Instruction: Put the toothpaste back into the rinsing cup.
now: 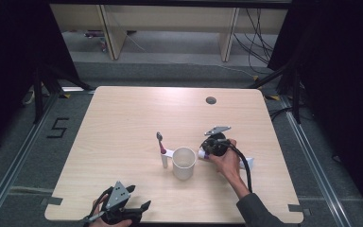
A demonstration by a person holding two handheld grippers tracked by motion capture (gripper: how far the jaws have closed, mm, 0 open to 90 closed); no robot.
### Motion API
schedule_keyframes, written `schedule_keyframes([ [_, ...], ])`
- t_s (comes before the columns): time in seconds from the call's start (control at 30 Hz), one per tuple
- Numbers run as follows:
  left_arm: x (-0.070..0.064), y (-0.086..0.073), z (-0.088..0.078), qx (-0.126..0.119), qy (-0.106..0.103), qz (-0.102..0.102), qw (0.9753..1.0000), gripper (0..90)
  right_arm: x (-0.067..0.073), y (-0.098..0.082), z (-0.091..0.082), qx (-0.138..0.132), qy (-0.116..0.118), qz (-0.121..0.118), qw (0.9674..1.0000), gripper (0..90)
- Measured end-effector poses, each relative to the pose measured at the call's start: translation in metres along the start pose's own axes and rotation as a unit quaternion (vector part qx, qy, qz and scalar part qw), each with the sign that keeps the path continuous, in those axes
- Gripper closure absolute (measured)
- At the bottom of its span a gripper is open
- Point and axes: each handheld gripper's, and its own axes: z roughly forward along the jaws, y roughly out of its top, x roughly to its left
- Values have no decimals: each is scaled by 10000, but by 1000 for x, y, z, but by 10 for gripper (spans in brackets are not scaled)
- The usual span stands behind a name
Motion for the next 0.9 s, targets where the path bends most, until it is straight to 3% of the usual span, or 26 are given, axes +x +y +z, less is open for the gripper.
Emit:
schedule_keyframes([
  [0.07, 0, 0, 0, 5, -15, 3, 10000, 227, 1, -1, -3, 81, 62, -33, 9999, 900],
  [0.2, 0, 0, 0, 86, -1, 41, 10000, 228, 9, -8, -9, -20, 230, -101, 9997, 899],
  [0.23, 0, 0, 0, 75, -17, 37, 10000, 229, 11, -11, -11, -44, 237, -287, 9993, 900],
  [0.27, 1, 0, -1, 139, -26, 135, 9998, 229, 13, -11, -14, 81, 296, -261, 9992, 900],
  [0.33, 0, 0, 0, 64, -20, 33, 10000, 231, 21, -17, -18, 102, 479, -395, 9980, 899],
  [0.4, 1, 0, -1, 141, -25, 129, 9998, 232, 24, -19, -21, 158, 521, -427, 9976, 899],
  [0.5, 0, 0, 0, 81, -19, 33, 10000, 233, 31, -24, -28, 216, 651, -586, 9959, 899],
  [0.57, 1, 0, -1, 133, -26, 124, 9998, 234, 36, -29, -31, 236, 695, -617, 9954, 899],
  [0.63, -1, 0, 0, 64, -26, 26, 10000, 235, 37, -34, -36, 247, 781, -789, 9935, 898],
  [0.67, 0, 0, -1, 141, -17, 114, 9998, 235, 38, -37, -38, 245, 848, -825, 9927, 898],
  [0.9, -2, 0, 0, 103, -21, 36, 9999, 238, 41, -65, -64, 239, 1024, -799, 9912, 893],
])
